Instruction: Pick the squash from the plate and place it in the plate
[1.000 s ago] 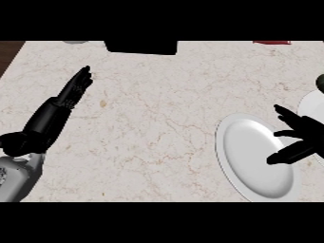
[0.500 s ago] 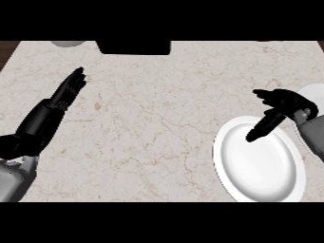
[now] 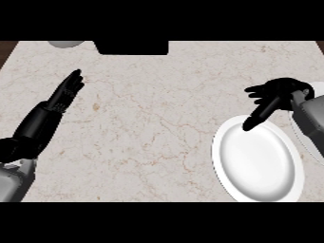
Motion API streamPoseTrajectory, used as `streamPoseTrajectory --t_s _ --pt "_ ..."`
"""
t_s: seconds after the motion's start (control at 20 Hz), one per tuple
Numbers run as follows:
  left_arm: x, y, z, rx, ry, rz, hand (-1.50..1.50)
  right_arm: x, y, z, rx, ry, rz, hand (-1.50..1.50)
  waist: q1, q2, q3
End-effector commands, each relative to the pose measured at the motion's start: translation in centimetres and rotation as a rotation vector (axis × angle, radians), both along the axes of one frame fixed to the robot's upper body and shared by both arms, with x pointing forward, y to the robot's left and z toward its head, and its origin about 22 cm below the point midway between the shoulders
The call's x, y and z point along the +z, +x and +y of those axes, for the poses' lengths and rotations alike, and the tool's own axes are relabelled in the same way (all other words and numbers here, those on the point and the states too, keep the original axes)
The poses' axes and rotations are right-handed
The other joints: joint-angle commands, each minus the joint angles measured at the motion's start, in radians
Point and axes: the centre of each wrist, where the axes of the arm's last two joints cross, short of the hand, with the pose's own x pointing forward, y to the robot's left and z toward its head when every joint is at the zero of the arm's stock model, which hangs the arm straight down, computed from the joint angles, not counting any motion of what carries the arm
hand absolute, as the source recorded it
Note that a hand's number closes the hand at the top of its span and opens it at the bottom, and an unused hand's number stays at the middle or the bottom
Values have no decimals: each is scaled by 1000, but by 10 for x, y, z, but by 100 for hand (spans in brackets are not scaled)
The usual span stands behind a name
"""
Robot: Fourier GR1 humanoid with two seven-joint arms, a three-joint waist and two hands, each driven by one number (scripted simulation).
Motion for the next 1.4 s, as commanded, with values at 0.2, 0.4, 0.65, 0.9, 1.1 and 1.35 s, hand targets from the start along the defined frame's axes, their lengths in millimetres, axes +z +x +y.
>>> streamPoseTrajectory --t_s 0.2,0.4,0.65,0.9,1.1,1.35 --pt "-1 -3 -6 -7 9 -10 0 24 17 -13 28 -135 206 -150 -1 0 0" --pt "2 7 2 6 9 -3 0 11 23 -33 -21 -133 210 -150 4 4 1" --pt "6 -3 7 11 -4 9 0 1 17 -36 -5 -59 230 -150 -6 -2 1" --pt "-5 -1 -4 7 -3 -4 0 -6 16 -27 66 -60 262 -150 -12 -2 0" --pt "12 -5 -3 1 16 -19 0 -45 5 -21 93 -28 300 -150 -5 -1 1" --pt "-1 -3 1 17 4 1 0 -63 -6 2 142 -30 347 -150 -12 -3 1"
